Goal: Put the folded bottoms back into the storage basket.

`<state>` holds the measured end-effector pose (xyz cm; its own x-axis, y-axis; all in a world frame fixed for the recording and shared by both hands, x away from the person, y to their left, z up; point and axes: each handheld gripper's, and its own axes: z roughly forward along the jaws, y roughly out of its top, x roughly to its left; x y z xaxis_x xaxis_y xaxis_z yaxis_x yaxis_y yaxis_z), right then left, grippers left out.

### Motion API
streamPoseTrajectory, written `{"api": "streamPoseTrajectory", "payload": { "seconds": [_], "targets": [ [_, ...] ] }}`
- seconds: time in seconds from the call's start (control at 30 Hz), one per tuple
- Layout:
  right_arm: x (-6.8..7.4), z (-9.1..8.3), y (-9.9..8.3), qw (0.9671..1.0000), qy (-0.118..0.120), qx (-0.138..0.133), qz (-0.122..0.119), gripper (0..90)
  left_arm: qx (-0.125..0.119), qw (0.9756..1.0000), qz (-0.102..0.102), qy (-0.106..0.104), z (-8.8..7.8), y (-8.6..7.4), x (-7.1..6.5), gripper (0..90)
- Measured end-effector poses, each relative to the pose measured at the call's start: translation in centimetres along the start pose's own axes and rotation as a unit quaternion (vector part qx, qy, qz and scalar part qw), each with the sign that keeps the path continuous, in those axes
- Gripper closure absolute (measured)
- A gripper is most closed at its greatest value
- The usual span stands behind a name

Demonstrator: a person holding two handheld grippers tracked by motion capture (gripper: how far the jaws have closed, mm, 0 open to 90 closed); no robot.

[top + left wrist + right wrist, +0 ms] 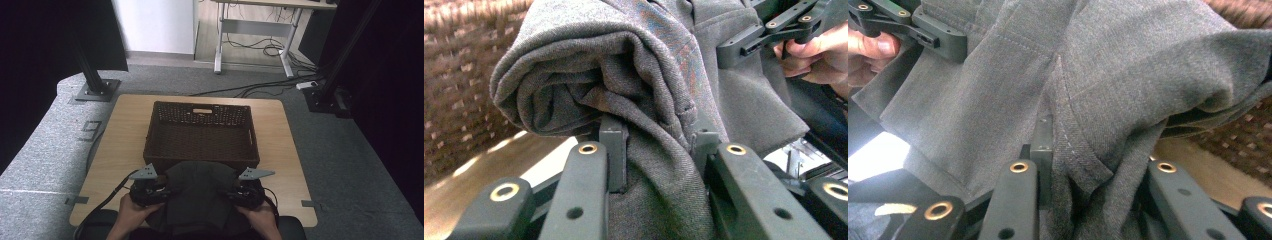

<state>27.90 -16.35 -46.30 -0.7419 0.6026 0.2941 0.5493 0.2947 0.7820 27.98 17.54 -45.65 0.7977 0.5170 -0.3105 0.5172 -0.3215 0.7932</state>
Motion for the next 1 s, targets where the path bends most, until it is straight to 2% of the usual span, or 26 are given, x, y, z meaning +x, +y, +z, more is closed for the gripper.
{"api": "streamPoseTrajectory", "payload": {
  "seconds": [0.5, 1.0],
  "targets": [
    [0.3, -1.9, 3.2, 0.9991, -0.015, -0.032, -0.022, 68.5, -0.029, 0.9994, 0.012, -0.015, -1.4, 3.7, 0.3, 69.2],
    [-0.5, -3.3, 8.2, 0.9977, -0.019, -0.051, -0.041, 68.5, -0.053, 0.9982, 0.012, -0.026, -3.0, 8.4, 1.7, 69.2]
  ]
}}
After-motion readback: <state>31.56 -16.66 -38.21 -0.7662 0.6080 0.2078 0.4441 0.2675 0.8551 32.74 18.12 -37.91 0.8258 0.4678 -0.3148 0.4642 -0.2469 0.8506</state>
